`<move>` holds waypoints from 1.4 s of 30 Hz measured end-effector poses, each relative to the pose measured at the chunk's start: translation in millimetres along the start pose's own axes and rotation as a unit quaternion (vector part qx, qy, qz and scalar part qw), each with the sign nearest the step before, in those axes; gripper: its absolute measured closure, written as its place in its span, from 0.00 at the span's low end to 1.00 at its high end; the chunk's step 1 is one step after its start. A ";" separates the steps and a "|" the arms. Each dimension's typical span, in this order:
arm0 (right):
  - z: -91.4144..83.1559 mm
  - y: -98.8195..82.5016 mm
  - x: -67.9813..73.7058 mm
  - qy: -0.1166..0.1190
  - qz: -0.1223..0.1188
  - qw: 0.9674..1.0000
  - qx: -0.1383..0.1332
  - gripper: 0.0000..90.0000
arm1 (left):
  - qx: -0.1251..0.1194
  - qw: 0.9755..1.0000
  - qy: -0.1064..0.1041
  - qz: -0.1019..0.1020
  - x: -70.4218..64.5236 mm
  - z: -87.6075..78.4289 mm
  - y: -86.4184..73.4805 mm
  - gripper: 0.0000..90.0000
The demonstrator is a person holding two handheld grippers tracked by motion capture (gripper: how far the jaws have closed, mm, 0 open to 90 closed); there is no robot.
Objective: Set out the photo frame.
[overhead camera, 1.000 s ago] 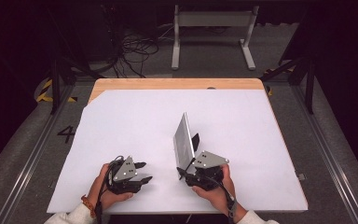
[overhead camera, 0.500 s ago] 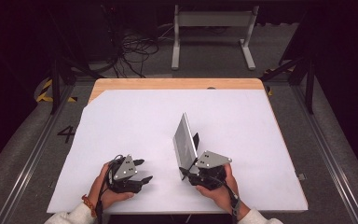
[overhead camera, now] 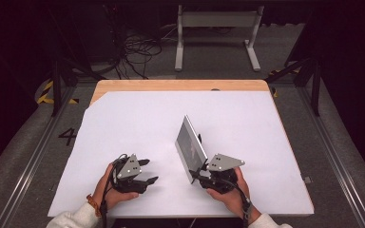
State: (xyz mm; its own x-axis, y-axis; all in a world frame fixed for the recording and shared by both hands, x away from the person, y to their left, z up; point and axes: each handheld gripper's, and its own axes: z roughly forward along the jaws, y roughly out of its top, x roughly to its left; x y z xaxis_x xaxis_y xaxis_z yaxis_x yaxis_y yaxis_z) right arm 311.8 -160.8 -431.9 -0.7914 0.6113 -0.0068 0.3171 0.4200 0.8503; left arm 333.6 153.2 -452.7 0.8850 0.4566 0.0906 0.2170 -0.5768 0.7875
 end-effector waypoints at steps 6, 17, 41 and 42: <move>-8.0 -4.9 -4.1 -0.002 0.001 1.000 -0.001 0.77 | -0.011 1.000 -0.024 0.003 7.7 11.1 10.9 0.35; -17.4 -10.6 -7.4 -0.007 0.001 1.000 -0.003 0.78 | -0.013 0.999 -0.052 -0.005 25.3 42.3 33.0 0.22; -28.3 -16.6 -10.8 -0.001 -0.006 1.000 -0.006 0.85 | -0.018 0.995 -0.097 -0.012 51.2 88.5 53.5 0.17; -28.7 -17.0 -11.4 0.001 -0.004 1.000 -0.007 0.85 | -0.016 0.995 -0.100 -0.006 50.0 90.3 54.3 0.17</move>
State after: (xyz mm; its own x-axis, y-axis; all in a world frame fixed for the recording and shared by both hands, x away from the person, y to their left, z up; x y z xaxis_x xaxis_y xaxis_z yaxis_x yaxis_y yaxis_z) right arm 300.4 -194.2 -431.2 -0.7948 0.6068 -0.0134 0.3029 0.4158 0.8575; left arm 426.8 83.5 -460.4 0.9473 0.3178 -0.0395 0.2179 -0.5492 0.8068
